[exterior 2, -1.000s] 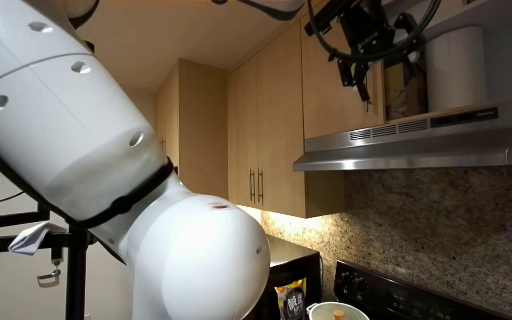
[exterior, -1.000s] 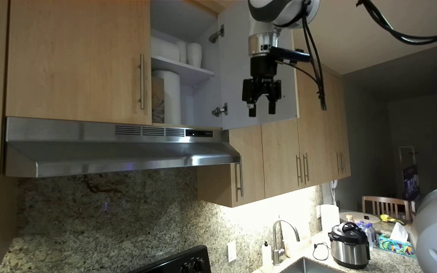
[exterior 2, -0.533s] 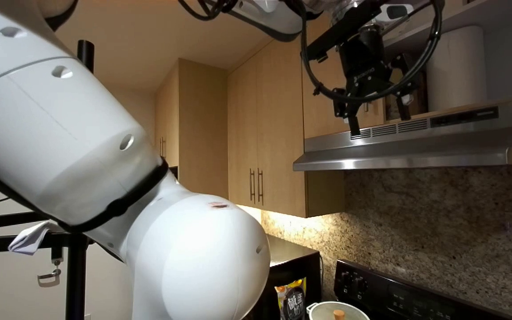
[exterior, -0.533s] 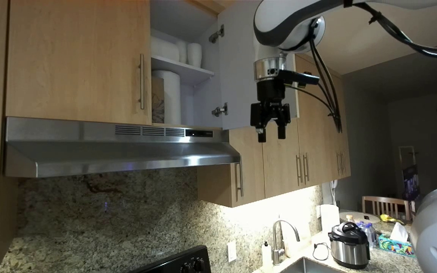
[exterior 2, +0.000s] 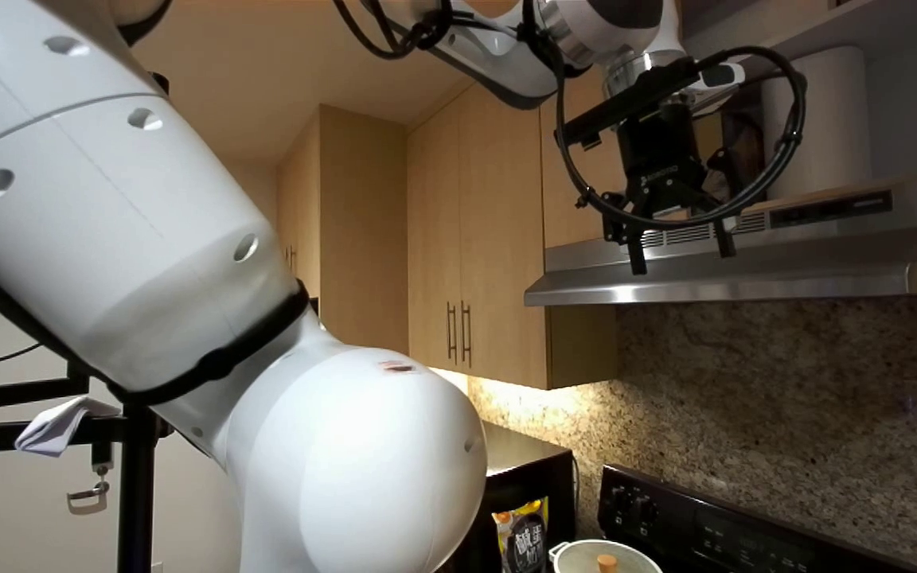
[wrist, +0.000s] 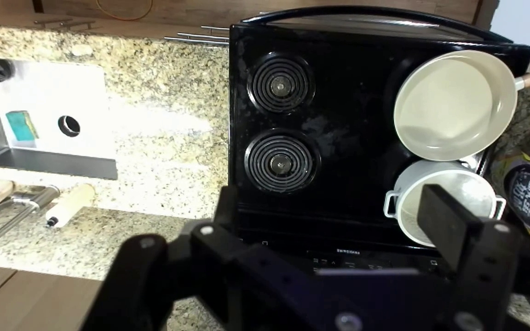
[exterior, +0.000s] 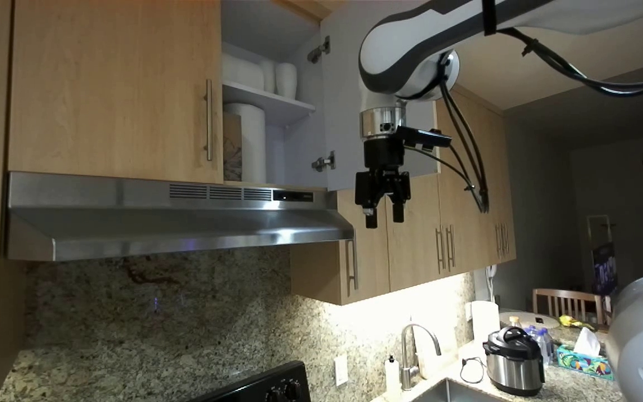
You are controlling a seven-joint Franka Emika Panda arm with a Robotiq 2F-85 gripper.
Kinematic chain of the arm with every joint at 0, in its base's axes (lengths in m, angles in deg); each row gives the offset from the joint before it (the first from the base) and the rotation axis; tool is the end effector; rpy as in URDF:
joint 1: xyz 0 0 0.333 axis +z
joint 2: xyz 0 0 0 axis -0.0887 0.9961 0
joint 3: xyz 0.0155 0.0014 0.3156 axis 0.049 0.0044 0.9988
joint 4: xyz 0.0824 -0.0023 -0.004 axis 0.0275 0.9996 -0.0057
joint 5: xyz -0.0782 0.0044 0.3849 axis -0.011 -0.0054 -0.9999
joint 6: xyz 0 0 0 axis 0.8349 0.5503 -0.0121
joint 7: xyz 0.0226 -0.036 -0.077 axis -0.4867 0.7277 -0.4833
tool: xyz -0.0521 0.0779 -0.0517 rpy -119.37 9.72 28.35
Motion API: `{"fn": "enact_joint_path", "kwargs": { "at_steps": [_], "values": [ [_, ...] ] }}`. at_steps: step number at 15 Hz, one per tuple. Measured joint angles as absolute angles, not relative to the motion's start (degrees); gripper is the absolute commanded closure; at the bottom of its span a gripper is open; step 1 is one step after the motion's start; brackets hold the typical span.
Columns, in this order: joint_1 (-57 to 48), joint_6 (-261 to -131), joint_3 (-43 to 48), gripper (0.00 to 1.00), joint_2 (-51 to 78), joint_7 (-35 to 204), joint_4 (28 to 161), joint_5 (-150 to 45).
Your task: Open and close the right cabinet door on top of the stove
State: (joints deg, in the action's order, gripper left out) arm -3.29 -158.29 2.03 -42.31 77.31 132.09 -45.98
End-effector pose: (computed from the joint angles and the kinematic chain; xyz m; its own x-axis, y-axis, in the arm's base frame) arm 0.3468 -0.0401 0.6127 0.9933 0.0239 0.1127 0.0113 -0.9937 0.1112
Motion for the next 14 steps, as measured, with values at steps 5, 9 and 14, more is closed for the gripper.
{"fn": "enact_joint_path", "kwargs": {
  "at_steps": [5,9,14],
  "values": [
    [-3.29,-158.30,1.97,0.00,-42.30,77.26,131.96,-45.98],
    [-3.39,-158.27,2.04,0.00,-42.30,77.26,131.97,-45.98],
    [-4.66,-157.70,2.57,0.00,-43.54,77.29,132.00,-45.64]
  ]
}}
